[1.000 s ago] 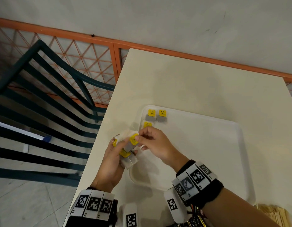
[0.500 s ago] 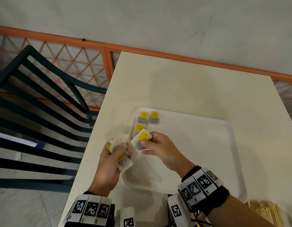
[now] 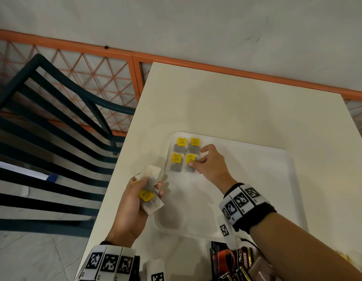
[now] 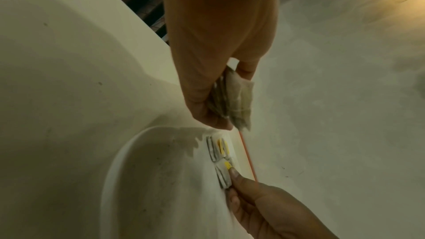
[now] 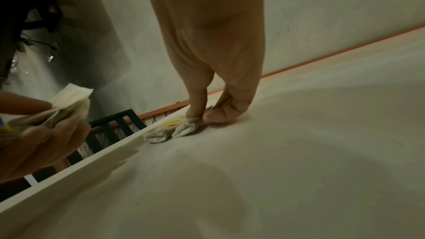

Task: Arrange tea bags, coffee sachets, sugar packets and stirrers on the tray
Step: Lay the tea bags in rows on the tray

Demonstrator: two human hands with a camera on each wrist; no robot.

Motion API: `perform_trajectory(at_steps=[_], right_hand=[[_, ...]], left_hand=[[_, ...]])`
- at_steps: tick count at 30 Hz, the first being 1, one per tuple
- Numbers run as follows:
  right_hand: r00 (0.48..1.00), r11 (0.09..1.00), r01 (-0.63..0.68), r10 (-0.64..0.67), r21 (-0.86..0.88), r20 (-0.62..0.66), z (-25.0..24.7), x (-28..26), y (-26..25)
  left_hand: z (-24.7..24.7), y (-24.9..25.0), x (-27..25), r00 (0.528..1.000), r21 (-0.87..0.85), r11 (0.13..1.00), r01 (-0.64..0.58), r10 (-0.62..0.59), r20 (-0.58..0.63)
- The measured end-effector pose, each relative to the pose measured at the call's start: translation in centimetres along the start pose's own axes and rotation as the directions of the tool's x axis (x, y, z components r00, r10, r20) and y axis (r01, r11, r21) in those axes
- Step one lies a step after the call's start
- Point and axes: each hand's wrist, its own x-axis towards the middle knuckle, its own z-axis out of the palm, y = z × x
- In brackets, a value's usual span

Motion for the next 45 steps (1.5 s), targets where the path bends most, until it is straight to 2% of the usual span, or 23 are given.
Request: perform_trajectory(at_steps=[6, 10, 12, 15, 17, 20, 22, 24, 27, 30, 33, 36, 38, 40, 42, 45], right_hand=[[0.998, 0.996, 0.028, -0.032, -0.080, -0.048, 0.2, -0.4, -0.4], [0.983, 0.975, 0.146, -0.163, -0.169, -0.087, 0.4, -1.9, -1.5], [0.973, 0.965, 0.225, -0.231, -0.133, -0.026, 0.6, -2.9, -2.7], [0.946, 0.964, 0.266, -0.255, -0.030, 0.201, 0.9, -4.9, -4.1], [0.920, 0.957, 0.289, -0.278, 0.000, 0.276, 1.2, -5.6, -4.5], [0.930, 0.965, 0.255, -0.261, 0.058, 0.258, 1.5, -5.9, -4.4], [0.949, 0.976, 0.175, -0.202, 0.129, 0.242, 1.5, -6.2, -4.4], [0.955, 0.973, 0.162, -0.197, 0.164, 0.223, 1.2, -6.6, -4.5], [0.944, 0.958, 0.286, -0.288, 0.035, 0.162, 1.0, -7.1, -4.5], [0.929, 0.927, 0.360, -0.345, -0.102, 0.135, 1.4, -7.6, -4.7], [0.936, 0.946, 0.317, -0.301, -0.066, 0.184, 2.5, -8.3, -5.5], [0.948, 0.976, 0.161, -0.193, 0.145, 0.251, 3.1, -8.6, -6.2], [0.943, 0.970, 0.119, -0.177, 0.212, 0.281, 3.2, -8.5, -6.0], [0.949, 0.979, 0.163, -0.190, 0.123, 0.253, 3.1, -8.1, -5.4], [0.962, 0.989, 0.149, -0.149, 0.017, 0.230, 3.1, -7.7, -4.7], [0.946, 0.997, 0.076, -0.075, 0.006, 0.316, 3.3, -7.7, -4.2]], left_hand=[[0.7, -0.1, -0.5, 0.999, 0.144, 0.989, -0.045, 0.041, 0.028], [1.5, -0.1, -0.8, 0.997, 0.170, 0.984, -0.057, 0.048, 0.055], [1.8, -0.1, -0.8, 0.998, 0.171, 0.984, -0.057, 0.051, 0.041], [2.1, -0.2, -0.9, 0.998, 0.172, 0.984, -0.056, 0.052, 0.027], [2.4, -0.2, -1.0, 0.999, 0.173, 0.984, -0.045, 0.041, 0.027], [2.5, 0.0, -1.3, 0.998, 0.157, 0.986, -0.053, 0.047, 0.039], [2.0, 0.1, -1.3, 0.997, 0.160, 0.984, -0.073, 0.071, 0.019], [1.5, 0.3, -1.2, 0.996, 0.183, 0.980, -0.075, 0.081, -0.022], [1.1, 0.4, -1.4, 0.992, 0.200, 0.975, -0.100, 0.112, -0.049], [1.5, 0.2, -2.0, 0.992, 0.266, 0.956, -0.124, 0.128, 0.003], [2.0, -0.2, -2.4, 0.990, 0.322, 0.936, -0.143, 0.134, 0.050], [1.9, -0.1, -2.5, 0.992, 0.284, 0.951, -0.122, 0.108, 0.067], [1.4, 0.2, -2.3, 0.994, 0.223, 0.970, -0.096, 0.082, 0.070], [1.1, 0.6, -2.3, 0.994, 0.171, 0.983, -0.072, 0.056, 0.098], [1.1, 0.7, -2.2, 0.992, 0.136, 0.989, -0.060, 0.044, 0.115], [0.8, 0.7, -1.9, 0.992, 0.202, 0.974, -0.101, 0.082, 0.098]])
